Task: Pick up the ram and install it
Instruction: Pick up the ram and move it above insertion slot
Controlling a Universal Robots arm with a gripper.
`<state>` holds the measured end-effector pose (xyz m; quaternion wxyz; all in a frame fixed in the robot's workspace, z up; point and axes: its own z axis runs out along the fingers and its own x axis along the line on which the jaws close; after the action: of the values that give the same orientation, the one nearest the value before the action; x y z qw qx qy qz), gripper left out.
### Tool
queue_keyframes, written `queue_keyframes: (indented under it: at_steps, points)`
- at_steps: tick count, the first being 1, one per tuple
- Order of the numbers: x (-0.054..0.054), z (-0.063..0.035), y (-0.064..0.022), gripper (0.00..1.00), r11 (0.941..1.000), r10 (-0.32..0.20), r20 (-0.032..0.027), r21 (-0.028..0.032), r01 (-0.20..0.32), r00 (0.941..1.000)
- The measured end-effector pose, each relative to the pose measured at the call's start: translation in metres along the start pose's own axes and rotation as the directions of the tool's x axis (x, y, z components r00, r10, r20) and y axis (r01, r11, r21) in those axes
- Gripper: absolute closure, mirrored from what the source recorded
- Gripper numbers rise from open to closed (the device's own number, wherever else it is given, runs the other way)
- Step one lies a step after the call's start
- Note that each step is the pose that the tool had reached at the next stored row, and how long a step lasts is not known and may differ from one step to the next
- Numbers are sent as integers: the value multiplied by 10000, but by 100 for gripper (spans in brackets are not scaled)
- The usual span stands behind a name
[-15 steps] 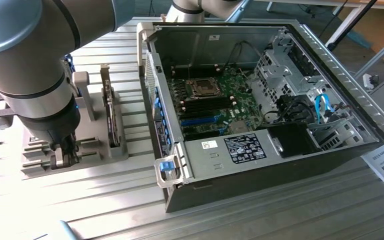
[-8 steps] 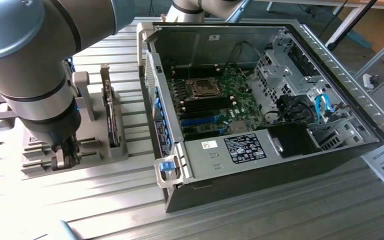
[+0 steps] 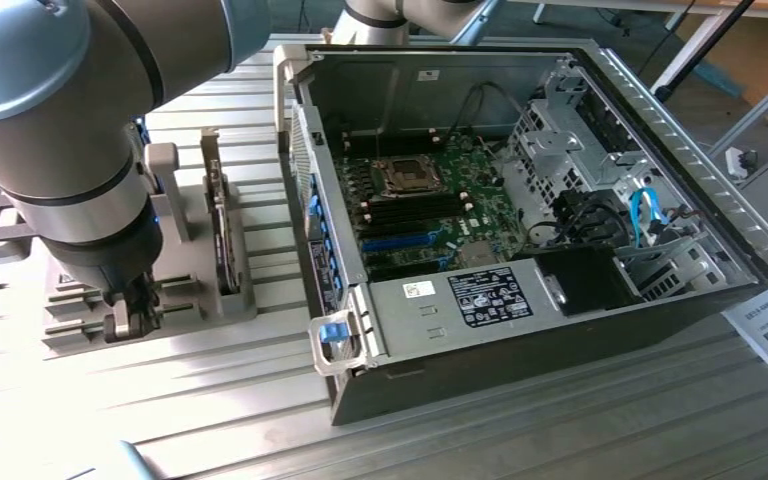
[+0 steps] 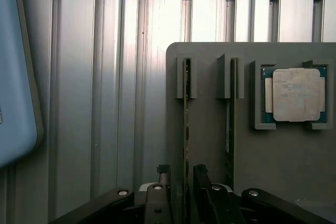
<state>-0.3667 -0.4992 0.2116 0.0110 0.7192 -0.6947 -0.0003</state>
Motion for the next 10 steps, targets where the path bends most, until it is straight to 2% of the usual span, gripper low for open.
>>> queue_keyframes:
  at_steps: [10]
  points:
    - [0, 2, 0, 70, 10000, 1, 0, 1, -1, 10000]
